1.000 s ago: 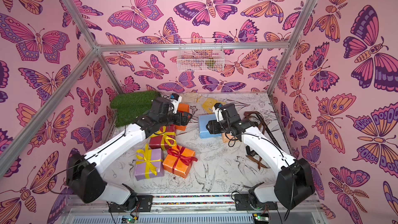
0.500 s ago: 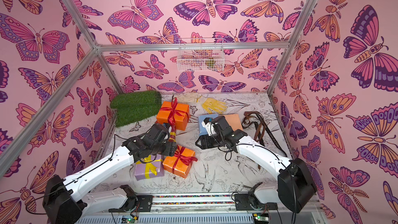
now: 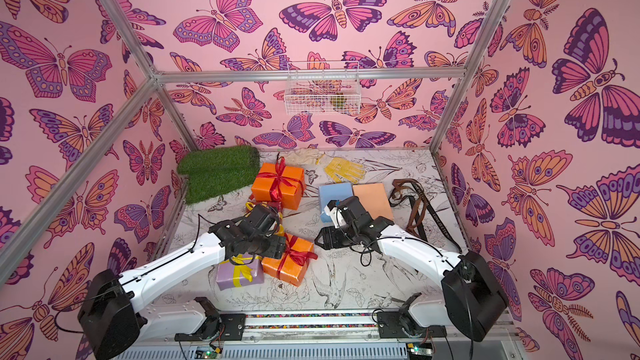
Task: Untie the ribbon bows on the gift boxes
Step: Move the gift box to the center of the board.
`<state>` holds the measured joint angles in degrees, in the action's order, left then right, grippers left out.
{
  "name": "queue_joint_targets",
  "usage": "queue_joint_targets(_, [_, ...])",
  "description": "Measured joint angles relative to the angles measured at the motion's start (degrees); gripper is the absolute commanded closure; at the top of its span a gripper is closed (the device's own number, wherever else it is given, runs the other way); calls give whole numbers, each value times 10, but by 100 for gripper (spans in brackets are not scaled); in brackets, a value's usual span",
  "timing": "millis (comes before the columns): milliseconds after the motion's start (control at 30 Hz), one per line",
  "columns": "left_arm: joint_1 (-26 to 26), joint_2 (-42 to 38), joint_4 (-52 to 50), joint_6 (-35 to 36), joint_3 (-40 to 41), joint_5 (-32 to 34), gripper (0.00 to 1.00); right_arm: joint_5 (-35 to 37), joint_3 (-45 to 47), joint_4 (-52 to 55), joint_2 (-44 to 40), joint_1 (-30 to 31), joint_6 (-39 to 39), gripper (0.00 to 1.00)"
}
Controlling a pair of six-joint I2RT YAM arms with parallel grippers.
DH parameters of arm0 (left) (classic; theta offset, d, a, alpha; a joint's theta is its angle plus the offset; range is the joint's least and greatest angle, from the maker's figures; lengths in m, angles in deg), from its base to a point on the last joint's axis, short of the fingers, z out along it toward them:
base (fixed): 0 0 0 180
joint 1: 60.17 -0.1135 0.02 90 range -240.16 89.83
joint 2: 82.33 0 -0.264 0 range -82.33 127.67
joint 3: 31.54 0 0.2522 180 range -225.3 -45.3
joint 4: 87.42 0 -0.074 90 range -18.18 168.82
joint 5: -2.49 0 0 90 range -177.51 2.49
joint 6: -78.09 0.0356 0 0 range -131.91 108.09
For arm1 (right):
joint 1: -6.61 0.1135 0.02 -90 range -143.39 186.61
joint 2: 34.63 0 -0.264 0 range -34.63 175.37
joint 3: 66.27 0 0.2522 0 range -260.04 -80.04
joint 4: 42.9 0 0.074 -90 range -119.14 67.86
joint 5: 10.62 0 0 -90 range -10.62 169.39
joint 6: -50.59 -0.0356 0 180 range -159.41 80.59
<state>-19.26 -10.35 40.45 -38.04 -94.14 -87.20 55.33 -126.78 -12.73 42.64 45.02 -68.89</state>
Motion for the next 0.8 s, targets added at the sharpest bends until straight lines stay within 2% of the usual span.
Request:
queue_joint_targets(300, [4, 20, 31, -20, 22, -47, 20, -7, 28, -19, -17, 0, -28, 41])
queue_joint_targets(467, [17, 20, 67, -41, 33, -76, 21, -11, 82, -47, -68, 12, -75, 49])
queue_joint_targets(800, [44, 52, 171, -95, 43, -137, 22, 11, 156, -64, -121, 26, -135, 52])
